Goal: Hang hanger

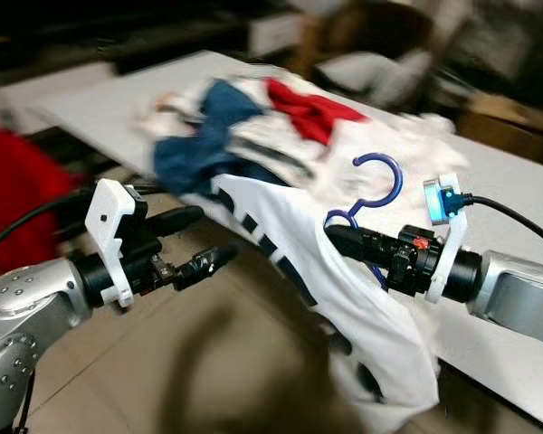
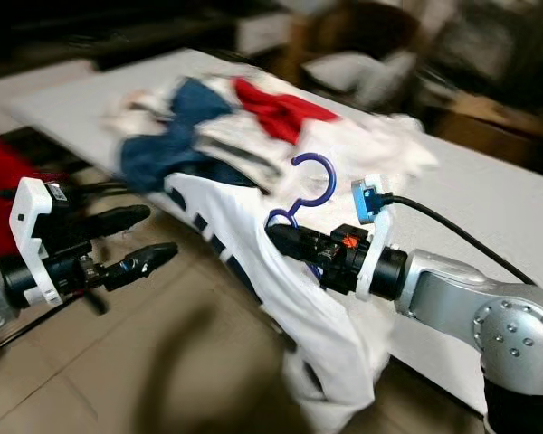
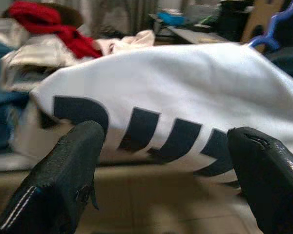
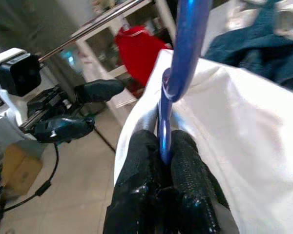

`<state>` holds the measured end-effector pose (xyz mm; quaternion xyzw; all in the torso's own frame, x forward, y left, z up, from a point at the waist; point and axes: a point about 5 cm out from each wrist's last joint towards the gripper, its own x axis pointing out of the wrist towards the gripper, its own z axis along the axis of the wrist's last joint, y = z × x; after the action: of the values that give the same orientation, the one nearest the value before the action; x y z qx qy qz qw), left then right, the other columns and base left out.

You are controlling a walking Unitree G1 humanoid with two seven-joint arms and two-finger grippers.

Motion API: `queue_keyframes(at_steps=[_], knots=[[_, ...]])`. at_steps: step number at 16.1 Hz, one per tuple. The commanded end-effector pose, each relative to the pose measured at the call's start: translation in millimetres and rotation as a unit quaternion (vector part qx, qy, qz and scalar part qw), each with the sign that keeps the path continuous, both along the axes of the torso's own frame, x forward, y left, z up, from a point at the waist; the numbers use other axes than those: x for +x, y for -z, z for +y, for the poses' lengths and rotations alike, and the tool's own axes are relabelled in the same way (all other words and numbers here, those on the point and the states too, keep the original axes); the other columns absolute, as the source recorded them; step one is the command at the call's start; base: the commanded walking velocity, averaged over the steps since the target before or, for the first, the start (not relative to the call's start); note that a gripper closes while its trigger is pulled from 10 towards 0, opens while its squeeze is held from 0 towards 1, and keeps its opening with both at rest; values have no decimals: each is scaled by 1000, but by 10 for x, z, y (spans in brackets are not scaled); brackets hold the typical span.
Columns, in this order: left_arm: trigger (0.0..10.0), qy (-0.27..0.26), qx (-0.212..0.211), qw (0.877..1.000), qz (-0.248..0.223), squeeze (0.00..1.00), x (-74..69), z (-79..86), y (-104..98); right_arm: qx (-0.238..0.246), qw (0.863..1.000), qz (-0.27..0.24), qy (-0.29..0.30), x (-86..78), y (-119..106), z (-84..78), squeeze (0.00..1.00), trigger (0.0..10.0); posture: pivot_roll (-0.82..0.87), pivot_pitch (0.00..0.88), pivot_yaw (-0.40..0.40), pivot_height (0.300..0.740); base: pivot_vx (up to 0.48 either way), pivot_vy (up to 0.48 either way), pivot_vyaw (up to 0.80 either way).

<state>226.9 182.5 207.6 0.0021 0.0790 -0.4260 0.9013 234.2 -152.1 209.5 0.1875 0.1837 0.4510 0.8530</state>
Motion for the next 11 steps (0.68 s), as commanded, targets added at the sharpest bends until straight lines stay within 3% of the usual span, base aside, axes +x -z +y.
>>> queue_keyframes(at_steps=[1,6,8,9,11], knots=[[10000,9,4,1000,7,1000,-39,-83,45,-7,1000,-1,5,-12,49,4,0,10000,69,0,-41,740,0,0,800],[10000,-2,32,999,24,1000,-13,-183,198,-18,1000,-4,12,0,145,49,0,10000,95,0,-66,740,0,0,800],[10000,-25,39,999,10,1000,59,-181,218,-30,999,-36,17,57,154,71,0,10000,89,0,-61,740,0,0,800],[10000,-28,62,998,4,1000,93,-161,243,-21,998,-58,33,116,139,71,0,10000,75,0,-61,740,0,0,800],[10000,-19,58,998,-2,1000,97,-145,222,-31,996,-74,41,169,103,51,0,10000,65,0,-68,740,0,0,800]])
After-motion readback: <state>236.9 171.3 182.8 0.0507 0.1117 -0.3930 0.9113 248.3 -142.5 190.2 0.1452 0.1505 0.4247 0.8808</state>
